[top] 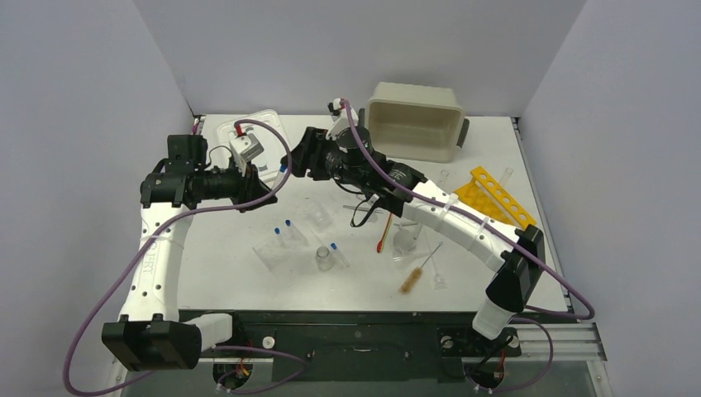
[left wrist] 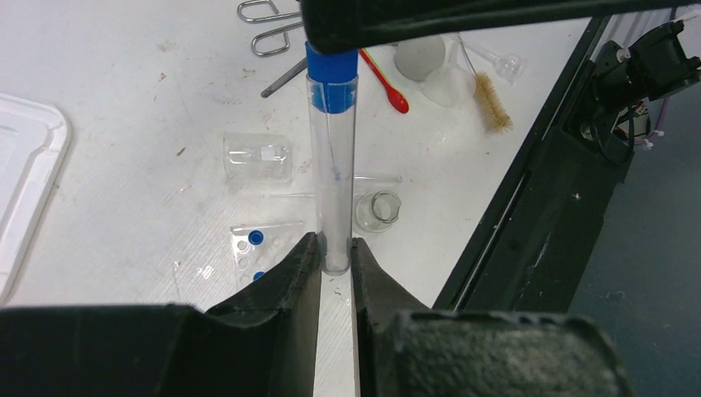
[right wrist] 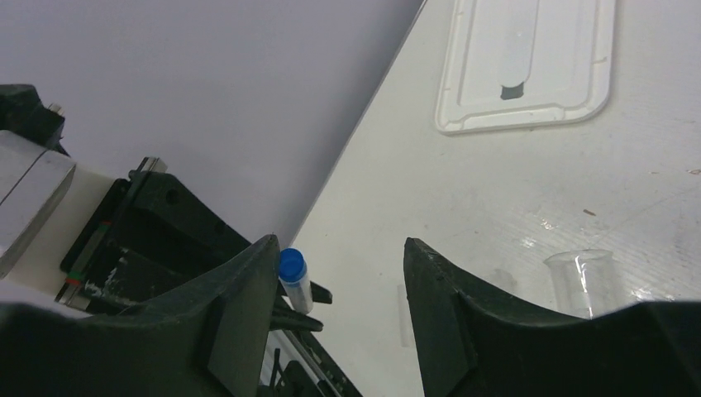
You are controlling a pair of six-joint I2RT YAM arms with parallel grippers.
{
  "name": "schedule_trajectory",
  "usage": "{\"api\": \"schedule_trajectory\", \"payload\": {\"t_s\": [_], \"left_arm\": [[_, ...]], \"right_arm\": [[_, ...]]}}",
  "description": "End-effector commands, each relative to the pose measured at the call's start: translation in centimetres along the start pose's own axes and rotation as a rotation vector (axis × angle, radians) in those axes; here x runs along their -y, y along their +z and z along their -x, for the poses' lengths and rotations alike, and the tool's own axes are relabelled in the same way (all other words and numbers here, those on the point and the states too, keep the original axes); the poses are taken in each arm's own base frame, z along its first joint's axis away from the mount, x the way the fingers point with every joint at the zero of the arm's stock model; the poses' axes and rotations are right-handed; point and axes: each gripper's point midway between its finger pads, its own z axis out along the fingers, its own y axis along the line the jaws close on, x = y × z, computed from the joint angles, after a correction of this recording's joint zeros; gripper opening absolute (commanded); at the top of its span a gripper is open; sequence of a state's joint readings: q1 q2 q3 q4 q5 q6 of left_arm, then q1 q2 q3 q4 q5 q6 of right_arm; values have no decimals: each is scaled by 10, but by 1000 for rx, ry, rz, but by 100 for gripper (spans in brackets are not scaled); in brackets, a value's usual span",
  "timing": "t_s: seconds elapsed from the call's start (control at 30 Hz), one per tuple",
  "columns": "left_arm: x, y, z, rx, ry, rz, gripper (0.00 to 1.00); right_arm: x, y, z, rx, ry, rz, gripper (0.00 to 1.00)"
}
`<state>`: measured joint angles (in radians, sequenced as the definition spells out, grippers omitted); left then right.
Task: Organize the chemistry lab equipment
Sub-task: Pick up the test tube at the center of the board, then insert the test tube into the slot of the test tube rack.
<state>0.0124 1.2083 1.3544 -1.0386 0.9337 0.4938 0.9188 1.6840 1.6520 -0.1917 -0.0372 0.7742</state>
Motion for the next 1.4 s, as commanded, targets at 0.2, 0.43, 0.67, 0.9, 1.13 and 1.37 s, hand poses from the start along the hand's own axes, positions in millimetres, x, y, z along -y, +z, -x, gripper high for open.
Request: {"api": "schedule_trajectory", "payload": {"t_s": [0.2, 0.43, 0.67, 0.9, 1.13, 1.37], "left_arm": [[-4, -5, 12, 24, 63, 46, 0], [2, 0, 10, 10, 73, 25, 0], [3, 2, 9, 3, 72, 21, 0], [0, 1, 4, -14, 57, 43, 5], [-36, -13, 8, 1, -115, 140, 98], [-114, -48, -28, -67, -266, 316, 97]], "right_arm": [[-33, -10, -9, -90, -13, 134, 53], [-41, -4, -12, -102, -1, 173, 50], [-41, 2, -12, -104, 6, 173, 25], [-30, -1, -11, -88, -28, 126, 0], [4, -3, -27, -106, -184, 2, 0], [14, 4, -81, -175, -418, -33, 0]]}}
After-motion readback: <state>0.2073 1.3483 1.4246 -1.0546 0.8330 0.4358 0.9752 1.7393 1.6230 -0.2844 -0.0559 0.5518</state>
